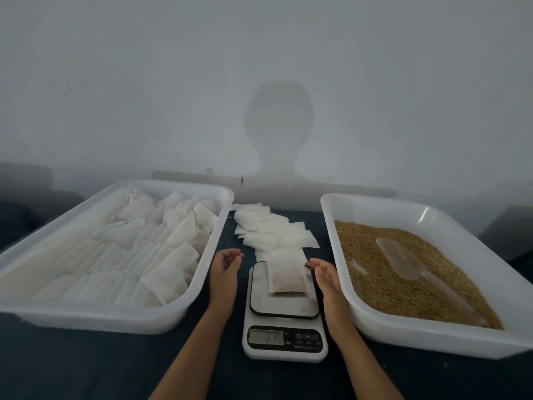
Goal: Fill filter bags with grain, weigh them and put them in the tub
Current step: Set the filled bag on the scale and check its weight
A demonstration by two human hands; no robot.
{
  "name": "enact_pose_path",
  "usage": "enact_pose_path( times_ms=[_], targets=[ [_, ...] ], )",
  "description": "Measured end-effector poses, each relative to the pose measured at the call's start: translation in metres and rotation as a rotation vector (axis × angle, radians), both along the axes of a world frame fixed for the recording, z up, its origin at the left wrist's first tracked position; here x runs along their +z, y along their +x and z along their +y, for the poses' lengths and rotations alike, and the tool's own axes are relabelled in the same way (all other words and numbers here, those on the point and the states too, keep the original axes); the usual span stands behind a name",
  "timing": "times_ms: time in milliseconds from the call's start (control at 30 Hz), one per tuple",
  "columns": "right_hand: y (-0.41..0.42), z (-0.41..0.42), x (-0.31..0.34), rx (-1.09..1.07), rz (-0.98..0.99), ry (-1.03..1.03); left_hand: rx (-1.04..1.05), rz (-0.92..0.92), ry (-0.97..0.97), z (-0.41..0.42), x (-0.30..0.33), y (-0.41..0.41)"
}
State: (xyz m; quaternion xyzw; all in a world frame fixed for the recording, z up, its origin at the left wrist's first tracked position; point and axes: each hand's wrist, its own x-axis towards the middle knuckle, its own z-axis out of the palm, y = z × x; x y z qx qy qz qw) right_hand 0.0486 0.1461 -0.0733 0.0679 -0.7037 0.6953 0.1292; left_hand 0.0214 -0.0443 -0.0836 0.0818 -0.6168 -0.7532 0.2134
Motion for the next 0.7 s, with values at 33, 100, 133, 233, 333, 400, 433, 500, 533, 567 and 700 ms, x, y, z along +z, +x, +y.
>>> enact_pose_path(
  times_ms=[33, 100, 133, 233, 333, 400, 433, 500, 533, 567, 700],
  targets=[
    [0.0, 0.0, 0.0, 0.003, -0.001, 0.001, -0.001, 0.0, 0.0, 0.0, 0.0, 0.0],
    [0.001, 0.0, -0.001, 0.01, 0.0, 0.003, -0.002, -0.001, -0.001, 0.0, 0.0, 0.001],
    [0.0, 0.001, 0.0, 0.013, 0.004, 0.004, -0.003, 0.0, -0.004, 0.0, 0.001, 0.001],
    [-0.001, 0.001, -0.001, 0.01, 0.018, -0.006, -0.021, 0.005, -0.053, 0.0, 0.0, 0.001],
    [-0.007, 0.001, -0.001, 0.005, 0.002, 0.004, -0.086, 0.036, -0.185, 0.002, 0.001, -0.001],
    [-0.014, 0.001, -0.002, 0.016, -0.024, 0.029, -0.152, 0.058, -0.287, 0.006, 0.004, -0.003],
    [-0.018, 0.001, -0.002, 0.012, -0.034, 0.047, -0.186, 0.063, -0.331, 0.009, 0.006, -0.005],
    [-0.027, 0.001, -0.002, -0.002, -0.068, 0.095, -0.257, 0.052, -0.438, 0.015, 0.011, -0.011],
    [-0.032, 0.0, -0.001, -0.005, -0.091, 0.13, -0.293, 0.037, -0.489, 0.018, 0.013, -0.014],
    [-0.037, -0.001, 0.0, -0.008, -0.117, 0.17, -0.329, 0.015, -0.528, 0.021, 0.014, -0.017],
    [-0.049, -0.009, 0.004, -0.041, -0.184, 0.317, -0.371, -0.094, -0.65, 0.027, 0.023, -0.028]
  ],
)
